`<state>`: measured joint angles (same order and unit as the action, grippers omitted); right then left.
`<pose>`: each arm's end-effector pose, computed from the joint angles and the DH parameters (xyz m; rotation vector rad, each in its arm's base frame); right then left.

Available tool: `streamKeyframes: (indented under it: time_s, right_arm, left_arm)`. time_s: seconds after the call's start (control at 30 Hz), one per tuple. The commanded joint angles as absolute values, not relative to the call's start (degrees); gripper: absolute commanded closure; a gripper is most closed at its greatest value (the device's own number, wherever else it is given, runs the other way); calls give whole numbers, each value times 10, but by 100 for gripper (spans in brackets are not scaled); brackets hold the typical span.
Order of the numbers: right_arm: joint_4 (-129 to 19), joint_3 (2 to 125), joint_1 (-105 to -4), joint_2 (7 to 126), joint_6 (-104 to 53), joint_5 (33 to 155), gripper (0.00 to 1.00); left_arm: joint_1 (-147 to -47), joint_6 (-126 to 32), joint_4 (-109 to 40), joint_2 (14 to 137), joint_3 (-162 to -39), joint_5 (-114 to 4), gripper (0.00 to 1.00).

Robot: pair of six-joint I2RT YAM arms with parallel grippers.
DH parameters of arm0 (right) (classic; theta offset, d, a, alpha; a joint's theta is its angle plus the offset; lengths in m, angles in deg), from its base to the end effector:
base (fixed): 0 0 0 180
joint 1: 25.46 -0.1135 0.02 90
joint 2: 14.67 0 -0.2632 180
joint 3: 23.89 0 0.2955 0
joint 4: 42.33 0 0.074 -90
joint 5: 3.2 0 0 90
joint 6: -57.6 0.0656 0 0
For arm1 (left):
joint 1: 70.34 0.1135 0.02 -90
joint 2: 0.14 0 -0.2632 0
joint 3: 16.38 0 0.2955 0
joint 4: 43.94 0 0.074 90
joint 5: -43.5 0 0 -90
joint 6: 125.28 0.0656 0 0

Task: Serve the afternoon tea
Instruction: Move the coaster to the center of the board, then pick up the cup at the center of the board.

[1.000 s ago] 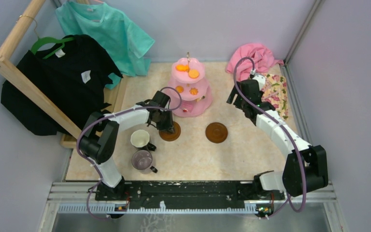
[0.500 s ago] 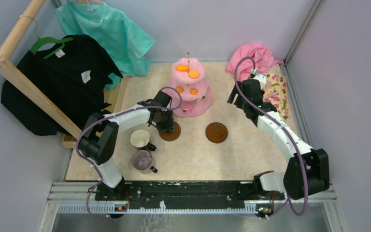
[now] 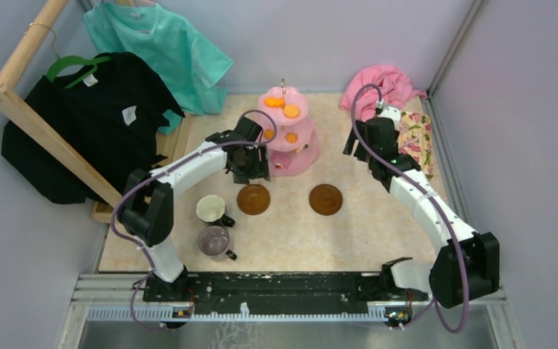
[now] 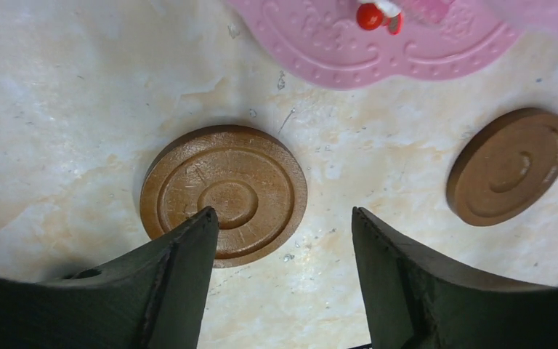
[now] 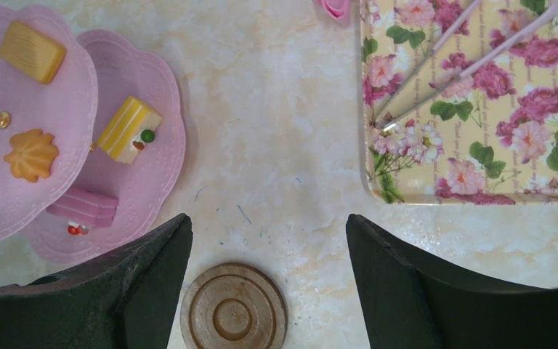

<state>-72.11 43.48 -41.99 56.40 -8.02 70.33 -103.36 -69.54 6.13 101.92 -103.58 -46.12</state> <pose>0.3348 0.0800 0.2679 0.3102 2.1075 0.1110 0.3522 -0.2284 0.1687 -0.0318 2.7545 -0.3317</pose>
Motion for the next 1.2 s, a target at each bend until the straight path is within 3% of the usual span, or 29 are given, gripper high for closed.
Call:
streamKeyframes:
  time_s: [0.0,0.3,0.47,0.67,1.17]
  right_arm:
    - [-715,480,-444,538,-126,718,22]
    - [-772,539,-593,570,-197,760,23]
    - [-799,563,-685,599,-222,817,24]
    - [-815,610,-797,677,-249,846,24]
    - [-816,718,-886,841,-265,912,26]
  left_arm:
    - [-1037,-708,98,967,-1084,-430,25]
    - [-1022,-741,41,753,-1032,-256,15]
    - [-1022,-738,26,618,-982,-127,13]
    - [-1022,-743,26,505,-934,-65,12]
    - [-1022,-746,59,426,-950,-2,9]
